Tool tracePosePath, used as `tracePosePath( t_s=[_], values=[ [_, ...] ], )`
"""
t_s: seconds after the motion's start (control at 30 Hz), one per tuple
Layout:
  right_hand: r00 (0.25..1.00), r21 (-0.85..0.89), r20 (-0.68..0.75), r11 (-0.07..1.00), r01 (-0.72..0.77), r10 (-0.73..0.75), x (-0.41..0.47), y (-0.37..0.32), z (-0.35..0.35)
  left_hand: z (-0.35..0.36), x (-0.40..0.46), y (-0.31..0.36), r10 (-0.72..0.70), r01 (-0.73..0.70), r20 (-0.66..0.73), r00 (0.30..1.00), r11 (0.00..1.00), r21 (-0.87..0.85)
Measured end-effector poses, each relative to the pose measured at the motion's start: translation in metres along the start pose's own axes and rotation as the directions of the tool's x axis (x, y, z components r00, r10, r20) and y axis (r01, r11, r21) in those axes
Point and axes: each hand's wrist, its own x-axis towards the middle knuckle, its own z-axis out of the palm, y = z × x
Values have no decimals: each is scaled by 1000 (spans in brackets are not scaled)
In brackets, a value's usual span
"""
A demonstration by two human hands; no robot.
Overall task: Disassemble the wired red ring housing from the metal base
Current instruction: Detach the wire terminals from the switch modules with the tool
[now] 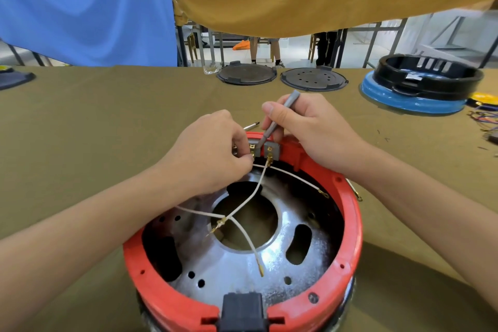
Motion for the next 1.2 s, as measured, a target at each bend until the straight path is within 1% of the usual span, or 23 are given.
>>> tracePosePath(
  t_s=[0.17, 0.27, 0.33, 0.4, 0.5, 0.57, 0.67, 0.83, 1.0, 1.2],
  values=[
    [999, 27, 17, 998, -52, 52, 1, 3, 0, 0, -1, 2, -1, 1, -13, 1000, 1000, 6],
    [1000, 22, -17, 1000, -11, 11, -3, 1, 0, 0, -1, 2, -6, 6, -8, 1000, 1000, 5],
    [997, -77, -18, 995, 68, -70, -5, -2, -1, -1, 0, 2, -8, 8, -4, 1000, 1000, 2],
    [989, -197, 16, 969, 147, -146, -8, -6, 1, -1, 0, 2, 2, -2, 5, 1000, 1000, -5],
    [981, -260, 58, 946, 192, -183, -8, -10, 1, -1, -1, 3, 24, -24, 5, 1000, 1000, 2],
    [987, -235, 49, 959, 158, -151, -7, -9, 1, -1, -1, 4, 24, -24, 4, 1000, 1000, 8],
    [997, -142, 23, 987, 81, -79, -3, -7, 0, -1, -1, 4, 11, -11, -6, 1000, 1000, 12],
    [1000, -28, -11, 1000, -3, 3, 2, -2, 2, -1, -1, 5, -8, 9, -12, 1000, 1000, 12],
    [997, -56, -44, 996, 66, -69, -4, -1, 2, -3, -2, 6, -4, 4, 0, 1000, 1000, -7],
    [994, -113, -44, 989, 92, -98, -5, -4, 2, -4, -1, 5, 15, -15, 18, 1000, 1000, -19]
  ],
)
